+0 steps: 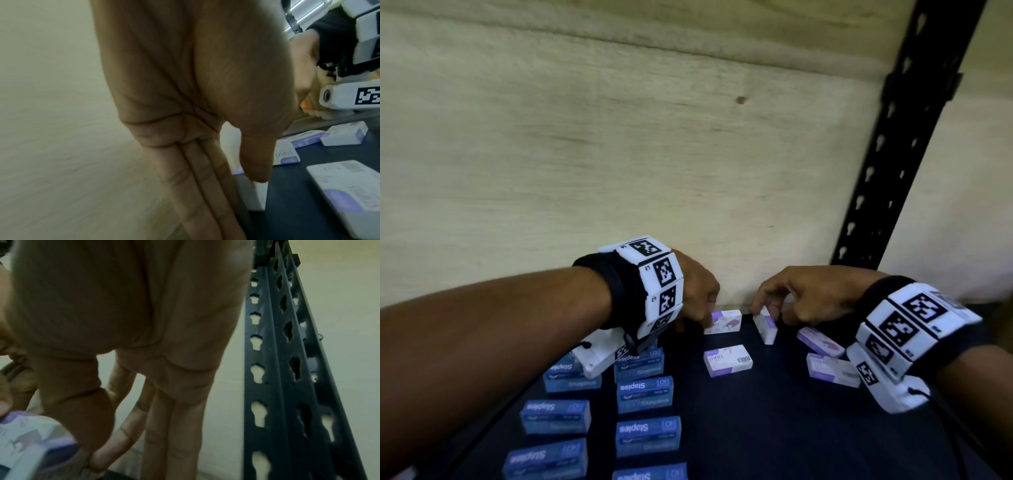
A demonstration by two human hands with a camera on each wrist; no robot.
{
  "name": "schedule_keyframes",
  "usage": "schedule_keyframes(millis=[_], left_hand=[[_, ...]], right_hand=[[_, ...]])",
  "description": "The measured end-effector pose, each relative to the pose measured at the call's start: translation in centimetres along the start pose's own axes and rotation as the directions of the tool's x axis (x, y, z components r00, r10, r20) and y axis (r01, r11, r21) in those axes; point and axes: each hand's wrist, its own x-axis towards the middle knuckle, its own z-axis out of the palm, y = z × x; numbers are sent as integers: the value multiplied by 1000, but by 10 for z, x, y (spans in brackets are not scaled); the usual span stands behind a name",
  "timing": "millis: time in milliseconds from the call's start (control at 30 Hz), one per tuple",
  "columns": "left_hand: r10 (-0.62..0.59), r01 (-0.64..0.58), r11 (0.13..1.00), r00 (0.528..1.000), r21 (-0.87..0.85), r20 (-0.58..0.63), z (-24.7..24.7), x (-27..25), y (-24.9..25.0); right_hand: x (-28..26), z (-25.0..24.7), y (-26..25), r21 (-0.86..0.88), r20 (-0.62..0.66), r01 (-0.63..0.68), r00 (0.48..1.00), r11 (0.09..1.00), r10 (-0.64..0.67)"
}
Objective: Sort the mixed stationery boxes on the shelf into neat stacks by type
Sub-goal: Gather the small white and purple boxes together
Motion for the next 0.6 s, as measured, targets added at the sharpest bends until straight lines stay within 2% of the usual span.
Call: schedule_keyframes(millis=[200, 600], left_hand=[[37, -34, 996, 998, 81, -41, 2, -1, 3], [69, -64, 995, 996, 82, -60, 3, 3, 7]], right_hand=[[6, 2, 7, -78, -98, -27, 995, 997, 19], [11, 1, 20, -11, -114, -74, 991, 997, 73]])
